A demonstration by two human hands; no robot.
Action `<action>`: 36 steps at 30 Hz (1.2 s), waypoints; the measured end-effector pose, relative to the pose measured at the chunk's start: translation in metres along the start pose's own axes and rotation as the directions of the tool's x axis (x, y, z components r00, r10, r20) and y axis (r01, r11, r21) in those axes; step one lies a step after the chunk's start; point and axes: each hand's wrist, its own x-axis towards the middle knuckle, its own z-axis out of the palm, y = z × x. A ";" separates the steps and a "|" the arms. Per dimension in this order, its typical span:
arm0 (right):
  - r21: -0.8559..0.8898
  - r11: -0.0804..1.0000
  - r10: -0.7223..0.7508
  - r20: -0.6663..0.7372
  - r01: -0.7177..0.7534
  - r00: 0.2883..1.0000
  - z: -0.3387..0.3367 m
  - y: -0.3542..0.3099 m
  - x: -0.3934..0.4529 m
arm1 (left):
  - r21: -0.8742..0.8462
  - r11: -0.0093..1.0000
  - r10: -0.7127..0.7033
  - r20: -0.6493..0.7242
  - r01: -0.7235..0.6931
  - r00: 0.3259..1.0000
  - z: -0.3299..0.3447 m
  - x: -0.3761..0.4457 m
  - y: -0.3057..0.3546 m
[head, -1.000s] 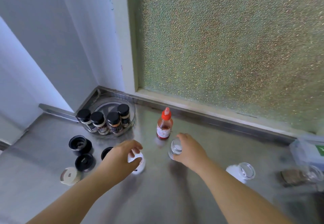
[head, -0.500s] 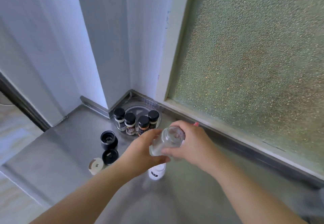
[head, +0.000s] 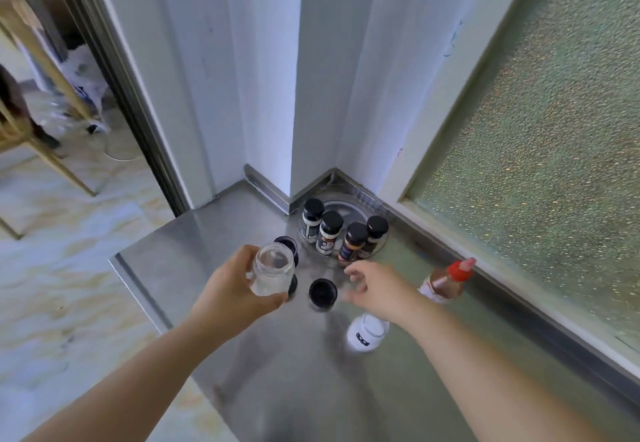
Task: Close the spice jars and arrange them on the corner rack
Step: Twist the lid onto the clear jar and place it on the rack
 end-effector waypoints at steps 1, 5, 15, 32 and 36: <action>-0.057 0.998 -0.012 0.047 0.015 0.999 0.010 0.000 0.008 | 0.000 1.000 -0.009 -0.011 0.009 1.000 -0.002 0.000 -0.005; -0.236 0.969 -0.035 0.143 0.068 0.989 0.042 -0.012 0.037 | -0.001 0.999 -0.047 -0.009 0.047 0.999 -0.011 0.002 -0.019; -0.431 0.900 -0.015 0.114 0.063 0.993 0.072 -0.017 0.070 | -0.031 0.999 -0.012 0.052 0.013 0.999 -0.018 0.021 -0.026; 0.615 0.578 -0.250 -0.493 0.536 0.834 -0.155 -0.077 -0.087 | -0.152 0.872 0.476 0.045 -0.465 0.878 -0.012 0.008 0.155; 0.500 0.709 -0.269 -0.460 0.497 0.846 -0.173 -0.063 -0.129 | -0.133 0.830 0.551 0.058 -0.541 0.832 -0.005 -0.007 0.182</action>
